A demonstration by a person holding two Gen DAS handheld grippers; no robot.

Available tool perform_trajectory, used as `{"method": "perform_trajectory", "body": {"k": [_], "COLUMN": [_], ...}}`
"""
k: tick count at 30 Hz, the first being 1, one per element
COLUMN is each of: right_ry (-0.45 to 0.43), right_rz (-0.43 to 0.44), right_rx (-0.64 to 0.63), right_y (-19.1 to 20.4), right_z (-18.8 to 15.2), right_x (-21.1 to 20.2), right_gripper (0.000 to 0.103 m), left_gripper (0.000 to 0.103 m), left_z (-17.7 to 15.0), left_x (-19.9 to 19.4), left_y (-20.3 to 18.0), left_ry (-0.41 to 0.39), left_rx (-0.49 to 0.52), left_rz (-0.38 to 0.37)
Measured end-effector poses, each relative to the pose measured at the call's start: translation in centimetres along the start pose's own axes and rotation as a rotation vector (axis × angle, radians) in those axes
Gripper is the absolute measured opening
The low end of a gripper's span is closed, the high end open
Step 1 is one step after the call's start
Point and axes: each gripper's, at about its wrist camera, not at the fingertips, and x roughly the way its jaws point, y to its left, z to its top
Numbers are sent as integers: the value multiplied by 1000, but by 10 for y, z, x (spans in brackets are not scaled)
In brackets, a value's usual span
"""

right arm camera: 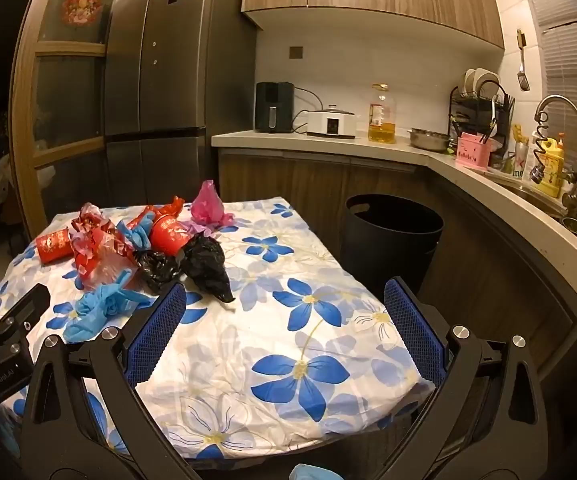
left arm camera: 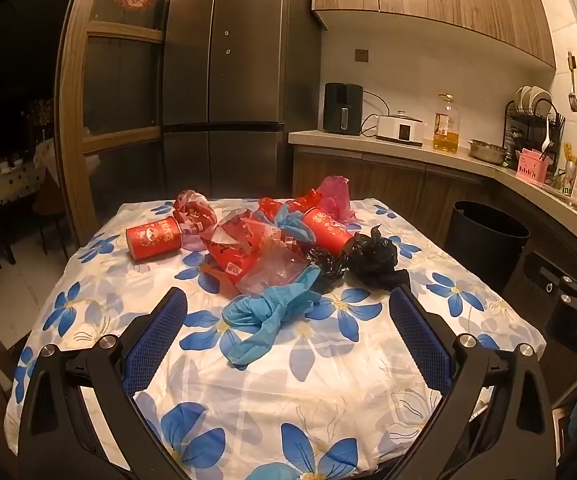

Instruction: Collect trash

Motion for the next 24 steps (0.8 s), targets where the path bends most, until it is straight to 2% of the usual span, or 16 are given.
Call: {"method": "perform_trajectory", "body": {"k": [2, 4, 24], "right_ry": [-2, 3, 9], "right_rz": [1, 2, -10], "right_rx": [-1, -3, 0], "right_y": [0, 1, 2], "right_z": [0, -1, -6], "right_x": [0, 2, 5], "right_gripper": [98, 98, 98], "left_gripper": [97, 97, 97], "left_z": [0, 0, 3], "left_x": [-1, 1, 1], "left_y": [2, -3, -2], "left_ry": [0, 10, -5], "left_rx": [-7, 32, 13], "left_rz": [-2, 12, -6]}}
